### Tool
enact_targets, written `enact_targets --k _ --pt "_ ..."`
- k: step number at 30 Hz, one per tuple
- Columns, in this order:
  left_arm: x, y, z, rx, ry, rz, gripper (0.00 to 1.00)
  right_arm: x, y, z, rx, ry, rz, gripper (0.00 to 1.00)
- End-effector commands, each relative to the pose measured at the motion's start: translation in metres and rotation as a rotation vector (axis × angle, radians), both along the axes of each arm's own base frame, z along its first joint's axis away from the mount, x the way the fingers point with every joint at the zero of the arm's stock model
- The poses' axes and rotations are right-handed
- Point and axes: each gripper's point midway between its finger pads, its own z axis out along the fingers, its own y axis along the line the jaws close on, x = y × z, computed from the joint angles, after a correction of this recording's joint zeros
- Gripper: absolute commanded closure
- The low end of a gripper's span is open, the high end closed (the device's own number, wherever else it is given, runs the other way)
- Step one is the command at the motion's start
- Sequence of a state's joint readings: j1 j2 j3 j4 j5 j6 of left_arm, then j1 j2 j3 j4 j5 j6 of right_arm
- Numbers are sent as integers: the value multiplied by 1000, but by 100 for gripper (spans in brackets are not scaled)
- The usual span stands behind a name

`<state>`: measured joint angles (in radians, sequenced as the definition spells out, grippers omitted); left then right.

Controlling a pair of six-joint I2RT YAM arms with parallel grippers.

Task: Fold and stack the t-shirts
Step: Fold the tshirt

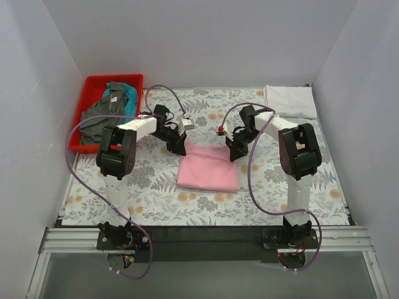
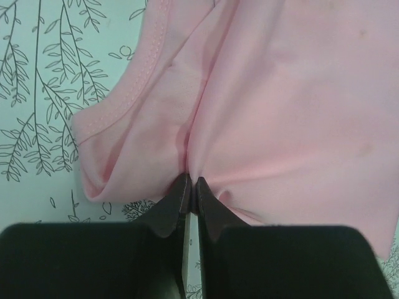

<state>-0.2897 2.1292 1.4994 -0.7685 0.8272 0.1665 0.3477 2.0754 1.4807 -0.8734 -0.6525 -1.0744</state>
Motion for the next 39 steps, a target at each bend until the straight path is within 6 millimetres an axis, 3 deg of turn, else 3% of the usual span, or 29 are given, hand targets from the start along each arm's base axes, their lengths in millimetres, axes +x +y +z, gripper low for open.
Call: enact_targets --k 1,6,7,9,11,12,16,17,19,21,22,23,25,26,31,39 --pt "1 3 10 -19 -64 10 98 0 6 9 19 11 -12 99" --pt "-47 6 17 -54 -8 -10 98 -49 10 8 19 92 -6 99" --pt "-65 9 17 -50 5 -19 98 -74 10 8 9 127 3 99" --pt "-79 12 21 -55 0 -27 94 -94 13 13 28 144 2 99" --pt "-95 16 29 -66 -19 -34 84 -118 16 24 55 196 -25 81" --pt "-99 16 33 -71 -25 -35 74 -123 16 29 65 210 -39 73" --pt "-117 11 65 -155 -62 -63 55 -119 16 56 108 217 -123 35" --pt "-121 5 73 -185 -72 -75 54 -114 18 63 124 223 -149 35" --pt "-115 -5 94 -236 -175 -89 54 -104 22 75 171 253 -194 38" --pt "-122 -19 103 -254 -233 -125 53 -95 33 88 214 317 -255 46" --pt "-117 -27 107 -271 -296 -147 54 -84 40 87 240 313 -270 55" --pt "-124 -40 106 -277 -323 -189 54 -80 45 89 258 339 -298 60" --pt "-122 -53 100 -277 -385 -195 55 -73 52 87 260 418 -394 71" --pt "-128 -61 97 -282 -398 -221 56 -60 59 88 294 385 -408 73" --pt "-134 -77 75 -264 -383 -257 57 -48 70 78 297 502 -531 87" --pt "-141 -84 43 -224 -327 -289 56 -55 73 57 281 620 -551 90"
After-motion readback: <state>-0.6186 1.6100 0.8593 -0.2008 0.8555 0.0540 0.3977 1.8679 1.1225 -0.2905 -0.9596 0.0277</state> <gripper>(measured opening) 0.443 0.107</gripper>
